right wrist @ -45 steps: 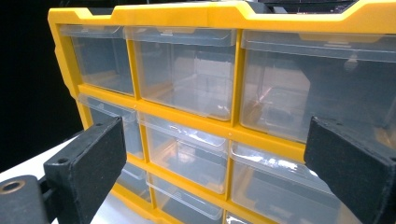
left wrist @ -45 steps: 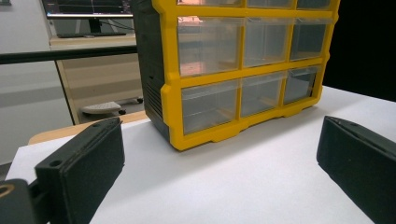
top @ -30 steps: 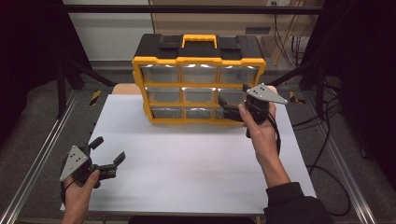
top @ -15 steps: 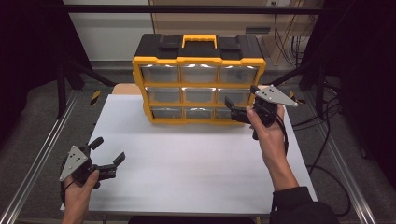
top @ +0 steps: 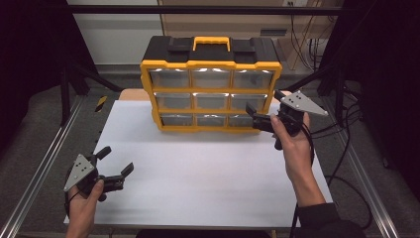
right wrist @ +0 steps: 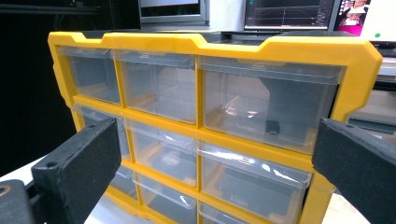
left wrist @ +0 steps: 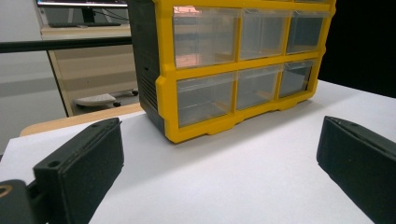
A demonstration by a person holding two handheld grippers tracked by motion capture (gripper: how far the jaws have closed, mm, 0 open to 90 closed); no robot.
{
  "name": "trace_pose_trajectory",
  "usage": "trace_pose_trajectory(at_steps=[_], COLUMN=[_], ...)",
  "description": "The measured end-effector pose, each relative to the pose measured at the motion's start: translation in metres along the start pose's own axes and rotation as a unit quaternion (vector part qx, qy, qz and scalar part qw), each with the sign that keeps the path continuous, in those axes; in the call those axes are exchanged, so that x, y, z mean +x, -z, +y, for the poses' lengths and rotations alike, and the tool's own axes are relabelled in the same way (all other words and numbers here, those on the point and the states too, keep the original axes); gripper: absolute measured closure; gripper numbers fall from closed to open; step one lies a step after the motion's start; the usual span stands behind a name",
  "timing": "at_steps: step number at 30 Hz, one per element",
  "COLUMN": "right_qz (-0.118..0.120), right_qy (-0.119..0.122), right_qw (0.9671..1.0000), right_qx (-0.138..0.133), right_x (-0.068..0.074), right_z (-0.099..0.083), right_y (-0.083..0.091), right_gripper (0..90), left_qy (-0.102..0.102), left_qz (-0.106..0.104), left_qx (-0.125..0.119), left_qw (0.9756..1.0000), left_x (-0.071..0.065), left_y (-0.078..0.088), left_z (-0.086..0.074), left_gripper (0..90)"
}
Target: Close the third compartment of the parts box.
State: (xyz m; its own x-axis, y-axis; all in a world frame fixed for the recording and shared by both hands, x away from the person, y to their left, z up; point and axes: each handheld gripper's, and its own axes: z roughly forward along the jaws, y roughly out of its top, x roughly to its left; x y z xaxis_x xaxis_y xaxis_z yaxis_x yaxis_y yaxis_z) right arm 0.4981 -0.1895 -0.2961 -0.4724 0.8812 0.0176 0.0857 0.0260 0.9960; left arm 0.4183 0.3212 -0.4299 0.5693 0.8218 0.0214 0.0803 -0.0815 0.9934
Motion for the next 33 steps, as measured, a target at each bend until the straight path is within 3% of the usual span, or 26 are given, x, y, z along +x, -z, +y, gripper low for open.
trace_pose_trajectory(at_steps=[10,33], right_qz=[-0.003,-0.016], right_qy=[-0.002,-0.002], right_qw=[1.0000,0.9996], right_qx=[-0.006,-0.022], right_x=[-0.003,-0.017], right_z=[0.000,-0.002], right_y=[0.006,0.034], right_gripper=[2.2,2.0], left_qy=[0.002,0.004], left_qz=[0.004,-0.009], left_qx=[-0.005,0.002], left_qw=[1.0000,1.0000], left_x=[0.001,-0.001], left_y=[0.000,0.002], left_z=[0.000,0.001], left_gripper=[0.5,0.5])
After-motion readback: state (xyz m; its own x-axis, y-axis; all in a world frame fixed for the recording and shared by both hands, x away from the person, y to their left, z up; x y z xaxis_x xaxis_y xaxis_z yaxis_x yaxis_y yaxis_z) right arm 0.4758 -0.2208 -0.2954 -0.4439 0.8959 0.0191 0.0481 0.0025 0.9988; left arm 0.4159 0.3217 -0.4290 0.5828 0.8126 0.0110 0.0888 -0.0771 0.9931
